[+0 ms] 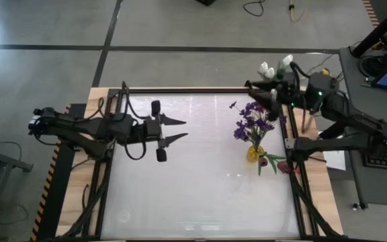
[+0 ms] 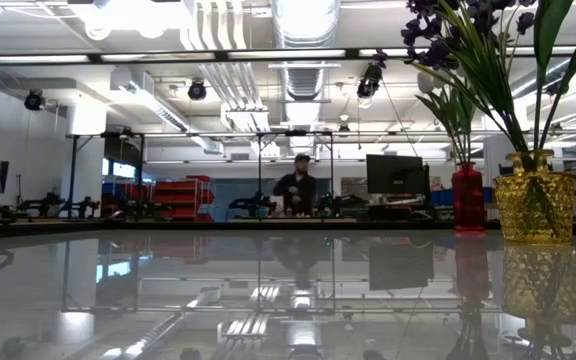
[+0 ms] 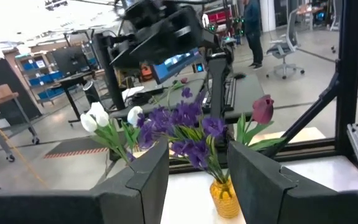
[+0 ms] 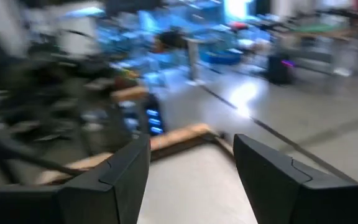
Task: Sort flowers into vase by color
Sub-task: Return to Home Position
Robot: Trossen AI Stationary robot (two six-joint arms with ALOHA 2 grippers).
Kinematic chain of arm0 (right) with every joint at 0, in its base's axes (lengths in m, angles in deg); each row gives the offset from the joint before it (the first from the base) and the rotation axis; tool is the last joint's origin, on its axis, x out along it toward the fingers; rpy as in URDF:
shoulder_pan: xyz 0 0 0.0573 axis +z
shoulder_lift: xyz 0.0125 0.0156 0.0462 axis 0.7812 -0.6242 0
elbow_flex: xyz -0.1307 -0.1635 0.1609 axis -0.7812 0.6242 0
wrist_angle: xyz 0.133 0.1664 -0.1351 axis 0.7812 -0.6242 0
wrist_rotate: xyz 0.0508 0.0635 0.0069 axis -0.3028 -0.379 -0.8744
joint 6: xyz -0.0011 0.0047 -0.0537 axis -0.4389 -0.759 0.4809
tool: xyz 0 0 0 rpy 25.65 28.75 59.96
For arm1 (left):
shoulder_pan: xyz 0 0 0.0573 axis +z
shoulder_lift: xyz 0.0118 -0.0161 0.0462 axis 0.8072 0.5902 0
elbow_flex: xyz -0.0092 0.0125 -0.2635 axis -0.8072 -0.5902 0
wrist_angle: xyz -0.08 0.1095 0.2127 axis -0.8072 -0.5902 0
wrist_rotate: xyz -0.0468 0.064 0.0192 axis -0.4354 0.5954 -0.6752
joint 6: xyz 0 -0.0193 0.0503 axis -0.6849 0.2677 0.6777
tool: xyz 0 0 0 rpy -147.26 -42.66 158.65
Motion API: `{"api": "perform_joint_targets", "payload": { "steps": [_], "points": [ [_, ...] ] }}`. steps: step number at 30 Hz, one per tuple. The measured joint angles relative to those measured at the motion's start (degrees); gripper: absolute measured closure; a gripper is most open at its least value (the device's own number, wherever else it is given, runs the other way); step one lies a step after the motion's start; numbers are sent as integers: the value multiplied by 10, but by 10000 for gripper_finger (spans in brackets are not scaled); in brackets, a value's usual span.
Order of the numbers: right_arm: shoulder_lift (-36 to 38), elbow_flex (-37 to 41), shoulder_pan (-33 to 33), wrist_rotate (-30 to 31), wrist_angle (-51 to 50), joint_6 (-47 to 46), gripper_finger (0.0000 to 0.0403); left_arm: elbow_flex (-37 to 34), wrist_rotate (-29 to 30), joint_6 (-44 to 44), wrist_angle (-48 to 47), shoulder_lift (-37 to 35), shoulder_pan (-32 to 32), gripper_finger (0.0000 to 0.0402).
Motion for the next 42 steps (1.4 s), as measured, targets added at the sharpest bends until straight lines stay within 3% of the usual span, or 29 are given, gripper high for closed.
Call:
{"api": "perform_joint_targets", "payload": {
  "steps": [13, 19, 23, 26, 33, 42],
  "points": [
    [15, 57, 251, -213, 139, 16, 184, -81, 1, -38, 12, -74, 0, 251],
    [17, 81, 368, -223, 182, 28, 209, -105, 1, -42, 19, -97, 0, 251],
    [17, 88, 433, -225, 174, 48, 251, -141, 0, -46, 26, -124, 0, 251],
    [25, 94, 465, -225, 167, 54, 290, -193, 0, -56, 87, -154, 0, 251],
    [82, 114, 505, -225, 116, 57, 385, -308, 0, -79, 217, -211, 0, 251],
    [224, 236, 513, -188, 184, 58, 390, -359, 3, -90, 238, -261, 0, 251]
  ]
}}
